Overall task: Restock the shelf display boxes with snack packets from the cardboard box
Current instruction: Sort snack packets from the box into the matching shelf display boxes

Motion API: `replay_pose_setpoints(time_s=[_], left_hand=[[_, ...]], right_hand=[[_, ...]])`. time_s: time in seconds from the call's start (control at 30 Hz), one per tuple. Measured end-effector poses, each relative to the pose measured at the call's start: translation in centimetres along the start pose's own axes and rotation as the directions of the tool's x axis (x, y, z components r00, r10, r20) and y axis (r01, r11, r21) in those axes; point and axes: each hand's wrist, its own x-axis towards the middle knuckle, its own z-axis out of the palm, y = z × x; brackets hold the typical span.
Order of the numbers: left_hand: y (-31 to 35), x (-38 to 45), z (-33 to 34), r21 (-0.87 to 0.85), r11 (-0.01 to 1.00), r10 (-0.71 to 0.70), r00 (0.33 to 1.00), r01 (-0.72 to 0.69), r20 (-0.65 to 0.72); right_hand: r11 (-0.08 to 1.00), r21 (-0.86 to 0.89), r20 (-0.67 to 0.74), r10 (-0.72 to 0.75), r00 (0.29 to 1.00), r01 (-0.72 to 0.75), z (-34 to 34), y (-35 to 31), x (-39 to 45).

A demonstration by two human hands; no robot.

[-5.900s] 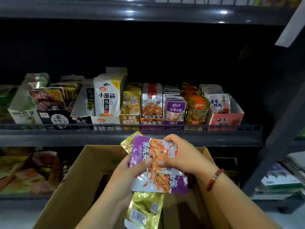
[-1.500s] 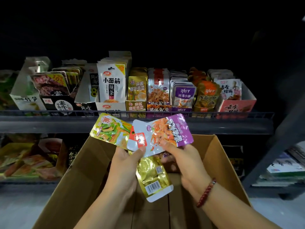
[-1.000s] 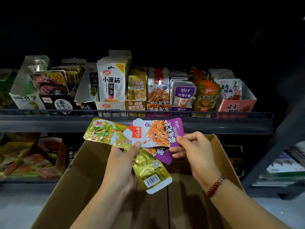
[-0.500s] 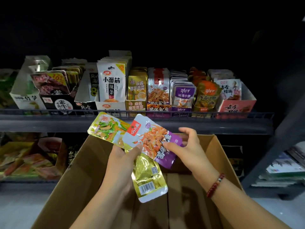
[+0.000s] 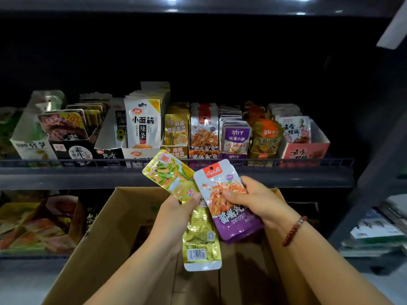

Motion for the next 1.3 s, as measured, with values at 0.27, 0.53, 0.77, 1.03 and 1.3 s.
replay_pose_setpoints(time_s=[0.27,0.53,0.77,1.03,1.3], left_hand=[[0.4,0.6,1.4,0.046,0.998,-0.040,0.996,0.037,0.074],[1.6,0.8,-1.1,0.272,0.956,0.119,0.993,-0.114,-0.002],[4.4,1.7,-4.5,0.454,0.851,0.332,0.940,-0.264,-0.076],[5.7,3.2,-6.4,0.453,0.844,0.376,0.919,-0.286,-0.121],[5.1,3.7,-6.7,0.332,0.898,0.351,0.924,-0.288,-0.148]], right_hand=[[0.985,-0.146,-0.117,-0.114,0.987,0.096,-1.0,-0.2,0.1],[0.992,-0.095,-0.034,-0.091,0.995,0.087,0.2,-1.7,2.1],[0.943,-0.188,-0.170,-0.307,0.936,0.275,3.4,-5.4,6.6],[0.762,-0.507,-0.331,-0.604,0.725,0.403,4.7,-10.0,11.8],[0.843,-0.484,-0.407,-0.454,0.793,0.235,4.7,-10.0,16.0]])
